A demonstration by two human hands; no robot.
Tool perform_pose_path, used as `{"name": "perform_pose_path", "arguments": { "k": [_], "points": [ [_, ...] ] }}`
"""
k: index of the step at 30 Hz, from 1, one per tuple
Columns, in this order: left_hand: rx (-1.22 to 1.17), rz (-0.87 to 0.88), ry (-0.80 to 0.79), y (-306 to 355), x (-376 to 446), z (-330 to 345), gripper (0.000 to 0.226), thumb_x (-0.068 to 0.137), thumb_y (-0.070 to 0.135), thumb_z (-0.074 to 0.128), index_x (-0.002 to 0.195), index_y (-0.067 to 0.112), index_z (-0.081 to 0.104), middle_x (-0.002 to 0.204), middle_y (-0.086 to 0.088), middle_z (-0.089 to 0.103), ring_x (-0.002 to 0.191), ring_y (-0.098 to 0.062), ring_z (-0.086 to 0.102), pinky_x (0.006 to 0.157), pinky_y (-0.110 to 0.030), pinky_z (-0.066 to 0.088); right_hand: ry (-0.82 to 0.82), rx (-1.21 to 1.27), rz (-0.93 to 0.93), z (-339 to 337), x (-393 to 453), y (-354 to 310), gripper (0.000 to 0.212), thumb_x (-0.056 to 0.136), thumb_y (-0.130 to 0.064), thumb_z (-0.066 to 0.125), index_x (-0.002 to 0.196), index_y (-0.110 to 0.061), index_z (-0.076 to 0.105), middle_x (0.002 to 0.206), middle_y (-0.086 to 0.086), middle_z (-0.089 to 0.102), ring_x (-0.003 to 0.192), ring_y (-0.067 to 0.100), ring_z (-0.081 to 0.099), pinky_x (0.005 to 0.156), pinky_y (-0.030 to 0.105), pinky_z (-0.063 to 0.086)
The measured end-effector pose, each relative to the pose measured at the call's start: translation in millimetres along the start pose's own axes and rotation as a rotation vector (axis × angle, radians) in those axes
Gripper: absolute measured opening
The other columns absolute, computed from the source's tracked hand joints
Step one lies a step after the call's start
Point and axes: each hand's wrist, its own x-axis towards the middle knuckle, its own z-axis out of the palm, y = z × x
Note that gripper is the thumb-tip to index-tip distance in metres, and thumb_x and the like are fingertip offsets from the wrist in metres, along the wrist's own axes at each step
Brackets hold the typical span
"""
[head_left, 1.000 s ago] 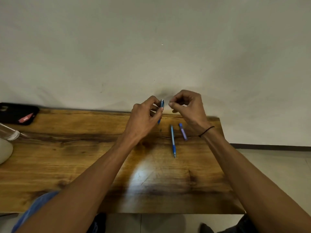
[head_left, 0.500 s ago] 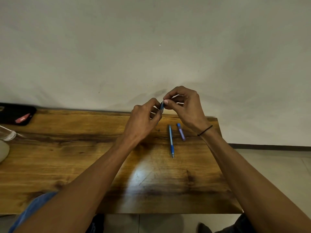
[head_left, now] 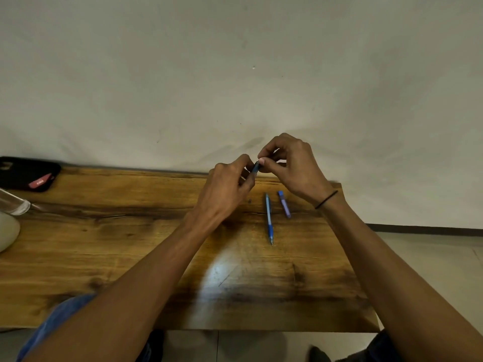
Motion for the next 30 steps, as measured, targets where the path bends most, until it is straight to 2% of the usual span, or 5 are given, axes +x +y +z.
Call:
{"name": "perform_pose_path", "arguments": {
  "k": [13,19,22,26,30],
  "points": [
    [0.034,0.000,0.006,1,0,-2,0.015,0.104,0.025,0.066,0.115,0.015,0.063,0.103,-0.007,0.079,0.086,-0.022,0.077,0.080,-0.042,0.066,-0.042,0.165,0.133,0,-2,0,0.007,0.091,-0.010,0.079,0.096,-0.011,0.075,0.101,0.004,0.072,0.093,0.017,0.074,0.085,0.026,0.062],
    [-0.007,0.023,0.037,0,1,-2,0.014,0.103,0.023,0.067,0.114,0.018,0.063,0.099,-0.002,0.079,0.081,-0.016,0.076,0.075,-0.037,0.066,-0.015,0.291,0.161,0,-5,3,0.023,0.088,-0.001,0.080,0.106,-0.013,0.071,0.103,0.002,0.071,0.091,0.011,0.076,0.082,0.023,0.062],
    [-0.034,0.017,0.045,-1,2,-2,0.013,0.102,0.023,0.068,0.114,0.020,0.062,0.098,0.001,0.079,0.079,-0.012,0.076,0.073,-0.036,0.066,0.024,0.326,0.171,2,-6,7,0.030,0.090,0.002,0.076,0.113,-0.015,0.067,0.101,0.005,0.069,0.089,0.015,0.077,0.081,0.026,0.064],
    [-0.060,0.026,0.055,-3,1,-2,0.013,0.103,0.023,0.067,0.114,0.020,0.062,0.101,0.000,0.079,0.081,-0.012,0.077,0.075,-0.036,0.067,-0.073,0.120,0.179,15,-11,20,0.027,0.092,0.004,0.072,0.108,-0.017,0.069,0.096,0.001,0.069,0.084,0.013,0.072,0.076,0.030,0.065],
    [-0.063,0.027,0.072,-5,2,-3,0.010,0.103,0.025,0.066,0.111,0.020,0.062,0.096,0.002,0.078,0.078,-0.011,0.077,0.075,-0.038,0.067,-0.280,-0.128,0.110,36,-24,28,0.026,0.092,0.007,0.065,0.108,-0.013,0.071,0.097,0.003,0.072,0.089,0.016,0.069,0.084,0.040,0.061]
  ]
}}
